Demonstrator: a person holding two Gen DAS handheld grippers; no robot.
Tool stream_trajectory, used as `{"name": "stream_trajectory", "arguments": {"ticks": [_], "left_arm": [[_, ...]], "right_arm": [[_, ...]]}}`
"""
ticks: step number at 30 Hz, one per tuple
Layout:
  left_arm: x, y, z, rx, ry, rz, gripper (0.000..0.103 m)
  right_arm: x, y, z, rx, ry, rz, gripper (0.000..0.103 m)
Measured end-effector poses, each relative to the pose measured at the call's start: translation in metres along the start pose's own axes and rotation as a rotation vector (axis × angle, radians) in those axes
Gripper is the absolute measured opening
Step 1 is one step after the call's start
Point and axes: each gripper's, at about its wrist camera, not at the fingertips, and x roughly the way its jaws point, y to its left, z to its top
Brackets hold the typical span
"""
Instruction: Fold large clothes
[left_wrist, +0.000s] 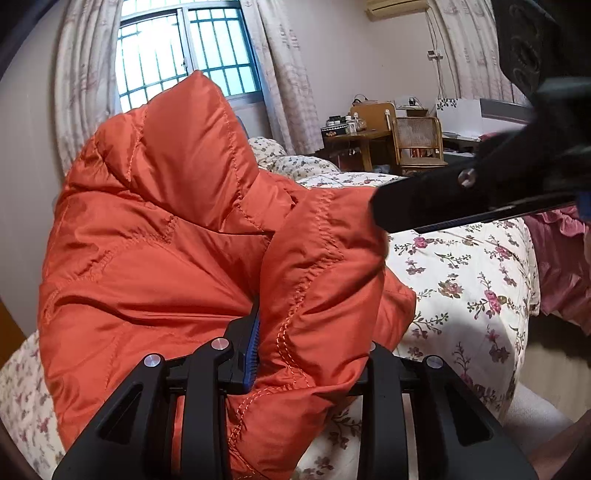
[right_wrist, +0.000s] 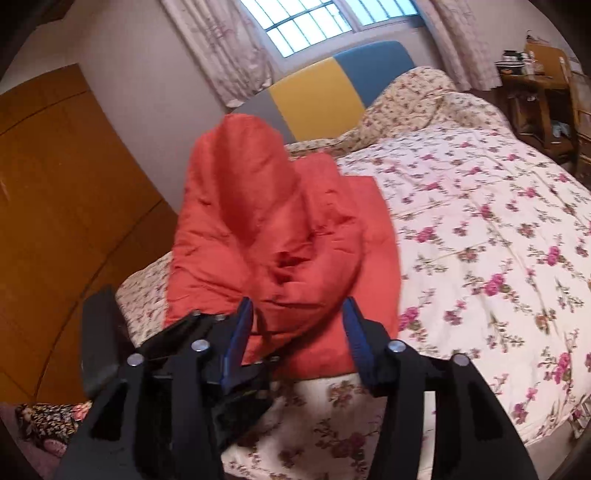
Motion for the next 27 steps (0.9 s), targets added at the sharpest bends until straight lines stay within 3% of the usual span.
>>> {"name": "stream_trajectory", "arguments": {"ticks": [5,6,7,8,14,17,20,21,24,27], "left_arm": [[-0.001,0.002,-0.001,-0.009,0.003,-0.008,0.028],[-0.001,0.001,-0.002,-0.005,0.003,-0.006,0.028],[-0.001,0.000,-0.002,-0.005,0.003,-0.007,0.028],[-0.001,0.002,0.000,-0.006,0.005,-0.010,0.029],[-0.023,0.006,-0.002,0.016,0.024,-0.055,0.033],[-0.044,0.013,-0.005,0.021,0.028,-0.108,0.041],[-0.070,0.029,-0.011,-0.077,-0.013,-0.181,0.058],[-0.079,0.041,-0.011,-0.120,-0.033,-0.188,0.061],[-0.089,0.070,-0.005,-0.173,-0.071,-0.105,0.061],[-0.090,0.114,0.003,-0.242,-0.111,0.038,0.061]], "right_arm": [[0.014,0.008,0.001,-0.025,0.045,-0.069,0.048],[0.020,0.004,-0.001,-0.005,0.064,-0.072,0.030],[0.027,0.000,-0.002,0.019,0.090,-0.053,0.019],[0.031,-0.003,-0.003,0.035,0.101,-0.045,0.016],[0.035,-0.013,-0.008,0.060,0.122,-0.062,0.011],[0.040,-0.024,-0.015,0.079,0.153,-0.127,0.008],[0.052,-0.051,-0.028,0.160,0.216,-0.190,0.000],[0.057,-0.065,-0.035,0.206,0.256,-0.249,0.000],[0.046,-0.099,-0.043,0.423,0.208,-0.101,0.000],[0.032,-0.096,-0.032,0.396,0.159,-0.129,0.000]]}}
